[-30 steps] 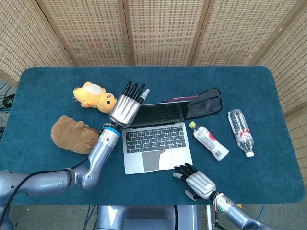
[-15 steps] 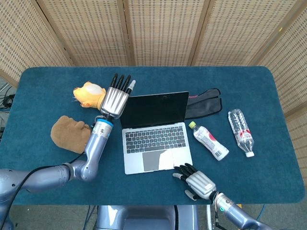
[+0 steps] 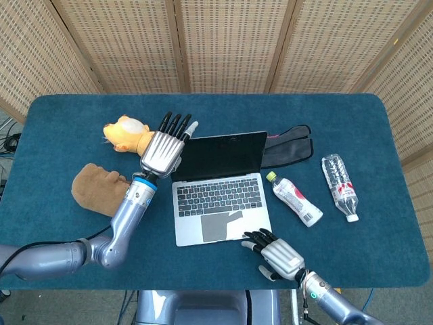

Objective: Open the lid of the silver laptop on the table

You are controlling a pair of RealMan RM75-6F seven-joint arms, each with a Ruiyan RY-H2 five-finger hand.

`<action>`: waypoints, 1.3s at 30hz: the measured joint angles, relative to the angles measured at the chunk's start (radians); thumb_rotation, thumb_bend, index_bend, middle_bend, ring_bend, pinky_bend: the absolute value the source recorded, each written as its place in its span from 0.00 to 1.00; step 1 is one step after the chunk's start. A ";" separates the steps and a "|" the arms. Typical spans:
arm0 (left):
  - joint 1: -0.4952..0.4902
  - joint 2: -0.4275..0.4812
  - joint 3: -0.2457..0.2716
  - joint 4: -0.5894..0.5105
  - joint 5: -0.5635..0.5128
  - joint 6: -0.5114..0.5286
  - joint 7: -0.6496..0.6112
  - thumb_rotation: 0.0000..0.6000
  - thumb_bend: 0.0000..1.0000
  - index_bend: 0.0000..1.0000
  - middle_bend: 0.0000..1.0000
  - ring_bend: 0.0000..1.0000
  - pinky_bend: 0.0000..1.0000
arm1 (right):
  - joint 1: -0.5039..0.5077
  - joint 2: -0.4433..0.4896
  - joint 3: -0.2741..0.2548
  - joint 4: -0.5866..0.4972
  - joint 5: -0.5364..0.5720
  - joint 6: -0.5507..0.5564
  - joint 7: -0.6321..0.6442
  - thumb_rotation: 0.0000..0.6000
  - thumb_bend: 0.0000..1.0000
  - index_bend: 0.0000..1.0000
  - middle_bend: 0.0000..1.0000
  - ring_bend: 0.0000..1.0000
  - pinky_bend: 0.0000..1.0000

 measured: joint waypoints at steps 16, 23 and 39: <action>0.276 0.312 0.162 -0.351 0.217 0.158 -0.207 1.00 0.35 0.00 0.00 0.00 0.00 | -0.051 0.171 0.033 -0.109 -0.028 0.175 -0.016 1.00 0.52 0.11 0.03 0.00 0.00; 0.475 0.384 0.294 -0.336 0.429 0.333 -0.382 1.00 0.34 0.00 0.00 0.00 0.00 | -0.130 0.238 0.046 -0.076 0.053 0.270 -0.002 1.00 0.51 0.12 0.03 0.00 0.00; 0.831 0.395 0.456 -0.139 0.537 0.611 -0.654 1.00 0.34 0.00 0.00 0.00 0.00 | -0.268 0.280 0.072 0.002 0.160 0.409 -0.003 1.00 0.50 0.12 0.04 0.00 0.00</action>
